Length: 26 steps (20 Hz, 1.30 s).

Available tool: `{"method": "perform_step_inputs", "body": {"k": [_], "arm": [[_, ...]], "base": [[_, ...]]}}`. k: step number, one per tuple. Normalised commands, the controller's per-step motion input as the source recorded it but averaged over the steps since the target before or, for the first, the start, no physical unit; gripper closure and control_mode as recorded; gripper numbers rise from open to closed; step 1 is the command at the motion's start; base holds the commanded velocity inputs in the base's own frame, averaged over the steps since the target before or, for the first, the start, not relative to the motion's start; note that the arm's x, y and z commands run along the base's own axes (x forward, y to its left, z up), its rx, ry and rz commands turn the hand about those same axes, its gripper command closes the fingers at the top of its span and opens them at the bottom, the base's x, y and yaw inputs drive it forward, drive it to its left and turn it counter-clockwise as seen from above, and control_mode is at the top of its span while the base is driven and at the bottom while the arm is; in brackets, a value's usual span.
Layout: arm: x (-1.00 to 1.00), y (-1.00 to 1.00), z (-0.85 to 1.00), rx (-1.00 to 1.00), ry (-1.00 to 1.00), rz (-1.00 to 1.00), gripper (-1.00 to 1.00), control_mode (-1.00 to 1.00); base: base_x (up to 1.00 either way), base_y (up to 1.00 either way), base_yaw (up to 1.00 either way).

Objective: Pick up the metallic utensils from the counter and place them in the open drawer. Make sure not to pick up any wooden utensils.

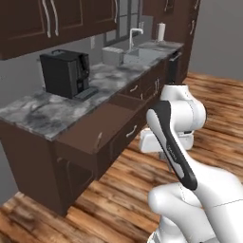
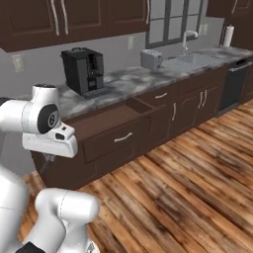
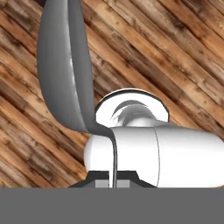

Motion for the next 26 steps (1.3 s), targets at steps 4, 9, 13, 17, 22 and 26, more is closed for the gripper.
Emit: {"method": "perform_step_inputs", "body": {"k": [4,9,13,17,22,26], "arm": [[0.00,0.00,0.00,0.00,0.00,0.00,1.00,1.00],[0.00,0.00,0.00,0.00,0.00,0.00,1.00,1.00],[0.00,0.00,0.00,0.00,0.00,0.00,1.00,1.00],[0.00,0.00,0.00,0.00,0.00,0.00,1.00,1.00],[0.00,0.00,0.00,0.00,0.00,0.00,1.00,1.00],[0.00,0.00,0.00,0.00,0.00,0.00,1.00,1.00]], "base": [[0.26,0.51,-0.32],[0.10,0.57,-0.35],[-0.05,0.66,-0.41],[-0.29,0.63,-0.45],[-0.10,0.86,-0.36],[0.06,0.79,-0.24]]}}
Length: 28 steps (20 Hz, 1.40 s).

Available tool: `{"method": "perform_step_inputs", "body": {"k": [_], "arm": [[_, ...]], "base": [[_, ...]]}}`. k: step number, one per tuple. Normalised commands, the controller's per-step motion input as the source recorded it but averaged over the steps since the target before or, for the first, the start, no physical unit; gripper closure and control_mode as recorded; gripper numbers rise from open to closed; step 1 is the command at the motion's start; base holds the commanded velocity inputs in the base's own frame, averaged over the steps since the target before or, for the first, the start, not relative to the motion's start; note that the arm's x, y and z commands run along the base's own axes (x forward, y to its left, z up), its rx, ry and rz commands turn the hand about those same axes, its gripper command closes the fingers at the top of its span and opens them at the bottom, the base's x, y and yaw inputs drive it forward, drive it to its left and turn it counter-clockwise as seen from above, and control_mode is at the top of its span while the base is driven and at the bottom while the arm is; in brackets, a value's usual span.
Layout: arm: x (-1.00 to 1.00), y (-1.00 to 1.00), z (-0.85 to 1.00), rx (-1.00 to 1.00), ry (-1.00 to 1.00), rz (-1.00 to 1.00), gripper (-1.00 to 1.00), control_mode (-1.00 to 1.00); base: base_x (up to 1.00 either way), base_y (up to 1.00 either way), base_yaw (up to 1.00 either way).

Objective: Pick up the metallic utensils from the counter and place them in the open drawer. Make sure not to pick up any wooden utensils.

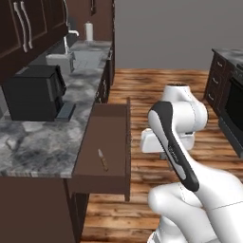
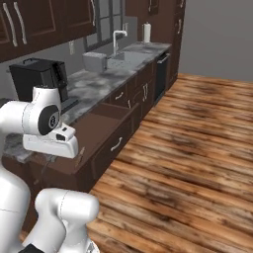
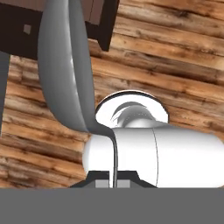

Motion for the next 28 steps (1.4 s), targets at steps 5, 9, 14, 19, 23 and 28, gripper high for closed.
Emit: {"method": "perform_step_inputs", "body": {"k": [5,9,14,19,23,28], "arm": [[0.00,0.00,0.00,0.00,0.00,0.00,1.00,1.00],[0.07,0.09,0.00,0.00,0.00,-0.02,1.00,-1.00],[0.61,0.32,0.00,0.00,-0.01,-0.05,1.00,-1.00],[0.87,0.17,-0.25,-0.02,0.00,-0.02,1.00,-1.00],[1.00,0.00,-0.49,-0.08,0.00,-0.04,1.00,-1.00],[1.00,0.00,-0.40,-0.07,0.00,-0.04,1.00,-1.00]], "base": [[0.20,0.52,-0.17],[0.13,0.29,-0.08],[0.00,0.00,0.00],[0.00,0.00,0.00],[0.00,0.00,0.00],[0.00,0.00,0.00]]}}
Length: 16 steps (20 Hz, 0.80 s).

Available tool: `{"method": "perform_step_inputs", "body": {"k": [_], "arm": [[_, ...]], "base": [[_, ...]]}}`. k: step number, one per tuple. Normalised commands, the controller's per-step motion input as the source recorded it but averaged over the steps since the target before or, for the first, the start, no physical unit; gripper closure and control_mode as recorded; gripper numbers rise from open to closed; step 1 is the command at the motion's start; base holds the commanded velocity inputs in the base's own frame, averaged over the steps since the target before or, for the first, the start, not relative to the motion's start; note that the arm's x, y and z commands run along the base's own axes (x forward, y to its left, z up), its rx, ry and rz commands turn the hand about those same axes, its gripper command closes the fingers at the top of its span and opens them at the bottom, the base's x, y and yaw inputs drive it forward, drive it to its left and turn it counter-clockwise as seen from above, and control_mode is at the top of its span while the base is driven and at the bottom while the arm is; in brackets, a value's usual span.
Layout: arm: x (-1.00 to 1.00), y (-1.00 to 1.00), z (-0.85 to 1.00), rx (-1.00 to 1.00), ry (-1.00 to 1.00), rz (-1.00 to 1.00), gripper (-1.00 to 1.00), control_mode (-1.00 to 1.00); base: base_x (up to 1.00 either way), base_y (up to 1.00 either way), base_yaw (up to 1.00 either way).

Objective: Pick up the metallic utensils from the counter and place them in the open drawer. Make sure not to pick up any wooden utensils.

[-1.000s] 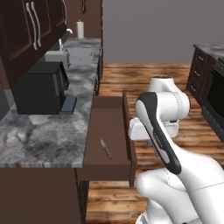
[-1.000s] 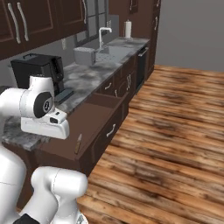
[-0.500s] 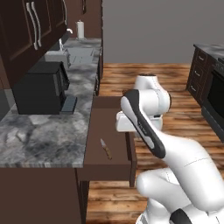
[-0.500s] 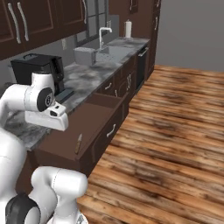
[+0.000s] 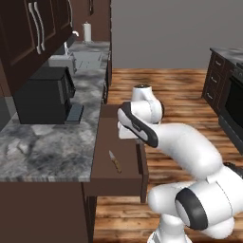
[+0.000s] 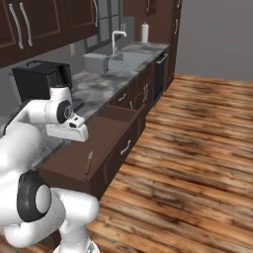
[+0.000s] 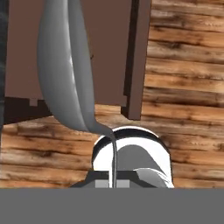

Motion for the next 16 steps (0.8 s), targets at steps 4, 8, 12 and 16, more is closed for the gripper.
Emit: {"method": "perform_step_inputs", "body": {"k": [4,8,12,16], "arm": [[1.00,-0.03,-0.03,0.00,0.00,-0.07,1.00,-1.00],[0.80,-0.05,-0.16,0.00,0.00,-0.05,1.00,-1.00],[0.67,0.00,-0.55,0.00,-0.06,0.00,1.00,-1.00],[0.44,0.05,-0.69,-0.02,-0.14,0.00,1.00,-1.00]], "base": [[0.00,0.00,0.00],[0.00,0.00,0.00],[0.00,0.00,0.00],[0.00,0.00,0.00]]}}
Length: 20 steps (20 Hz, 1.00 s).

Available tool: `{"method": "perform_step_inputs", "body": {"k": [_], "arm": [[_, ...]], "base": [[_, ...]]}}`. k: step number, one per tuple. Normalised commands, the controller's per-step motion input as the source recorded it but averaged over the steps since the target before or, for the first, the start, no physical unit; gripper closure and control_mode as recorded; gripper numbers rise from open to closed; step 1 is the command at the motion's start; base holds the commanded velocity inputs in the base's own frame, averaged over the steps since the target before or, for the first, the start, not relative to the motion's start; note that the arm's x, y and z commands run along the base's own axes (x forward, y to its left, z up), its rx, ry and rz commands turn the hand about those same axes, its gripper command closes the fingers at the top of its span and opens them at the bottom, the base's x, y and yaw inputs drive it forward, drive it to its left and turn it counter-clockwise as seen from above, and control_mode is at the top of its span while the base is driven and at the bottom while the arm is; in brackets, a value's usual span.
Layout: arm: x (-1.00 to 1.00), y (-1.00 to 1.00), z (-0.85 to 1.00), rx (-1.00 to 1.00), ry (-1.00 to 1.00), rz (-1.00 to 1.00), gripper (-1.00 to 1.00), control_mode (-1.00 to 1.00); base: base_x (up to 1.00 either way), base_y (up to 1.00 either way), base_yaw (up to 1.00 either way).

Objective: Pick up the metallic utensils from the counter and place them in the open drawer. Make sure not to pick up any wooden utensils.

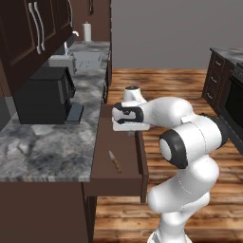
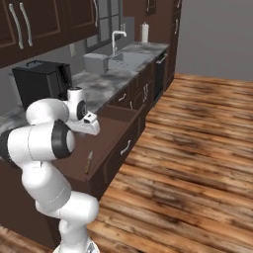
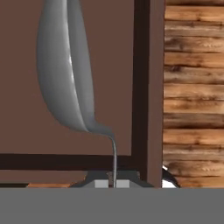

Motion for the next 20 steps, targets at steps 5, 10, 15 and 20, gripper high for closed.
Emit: {"method": "perform_step_inputs", "body": {"k": [5,10,15,20], "arm": [[0.21,0.00,-0.54,0.00,-0.15,0.00,1.00,-1.00],[0.11,0.00,-0.46,0.00,-0.07,0.00,1.00,-1.00],[0.14,0.05,-0.41,0.00,-0.01,0.00,1.00,-1.00],[0.16,0.05,-0.36,0.00,0.00,-0.01,1.00,-1.00]], "base": [[0.00,0.00,0.00],[0.00,0.00,0.00],[0.00,0.00,0.00],[0.00,0.00,0.00]]}}
